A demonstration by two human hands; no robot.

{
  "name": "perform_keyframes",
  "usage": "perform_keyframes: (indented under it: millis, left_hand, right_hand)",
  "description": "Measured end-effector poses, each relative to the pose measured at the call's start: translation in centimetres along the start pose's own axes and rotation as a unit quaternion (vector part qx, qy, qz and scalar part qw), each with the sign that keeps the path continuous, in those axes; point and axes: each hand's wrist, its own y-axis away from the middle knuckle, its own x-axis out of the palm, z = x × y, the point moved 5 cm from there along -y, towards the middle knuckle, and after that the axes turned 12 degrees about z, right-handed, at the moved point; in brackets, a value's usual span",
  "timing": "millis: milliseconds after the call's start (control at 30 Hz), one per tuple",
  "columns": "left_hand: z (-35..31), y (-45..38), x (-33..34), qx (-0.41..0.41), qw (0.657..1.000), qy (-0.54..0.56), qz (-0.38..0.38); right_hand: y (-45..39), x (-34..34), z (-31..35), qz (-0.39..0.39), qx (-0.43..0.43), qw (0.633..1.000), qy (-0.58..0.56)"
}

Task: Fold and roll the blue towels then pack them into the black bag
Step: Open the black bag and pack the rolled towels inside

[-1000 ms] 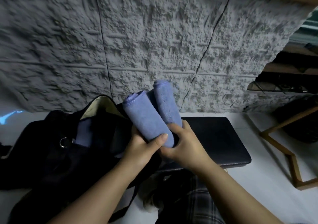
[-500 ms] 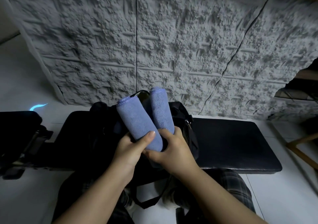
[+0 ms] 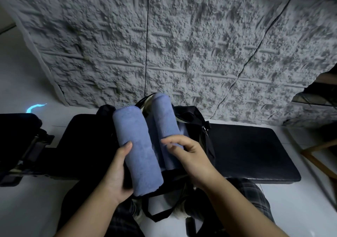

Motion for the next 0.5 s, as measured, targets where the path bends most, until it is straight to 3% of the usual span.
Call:
perform_keyframes:
  millis: [100,167,233,300,400,500]
  left_hand:
    - [-0.3,-0.8,0.1,0.022,0.999,-0.045,0.0]
    - [-0.4,-1.2,0.1,0.039,0.994,-0.103,-0.005]
    - [-0.4,-1.3,-0.2,0.049,0.988,-0.145,-0.025]
    - [-0.3,-1.2,-0.7,0.048,0.985,-0.163,-0.043]
    - [-0.7,-1.0,-1.5,0.028,0.981,-0.175,-0.084]
    - [-1.1,-0.9,-2.2,-0.016,0.967,-0.214,-0.138]
  right_hand:
    - [-0.3,0.5,-1.4,0.021,0.043,0.994,0.102]
    - [-0.4,1.2,-2.3,0.073,0.073,0.968,0.229]
    - [-0.4,1.8,-2.5,0.094,0.101,0.949,0.285]
    - [-0.5,2.2,-2.6,0.084,0.108,0.959,0.248]
    - [-0.9,2.5,-2.9,0.075,0.124,0.987,0.073]
    - [-1.2,3.2,-4.3,0.087,0.163,0.979,-0.081]
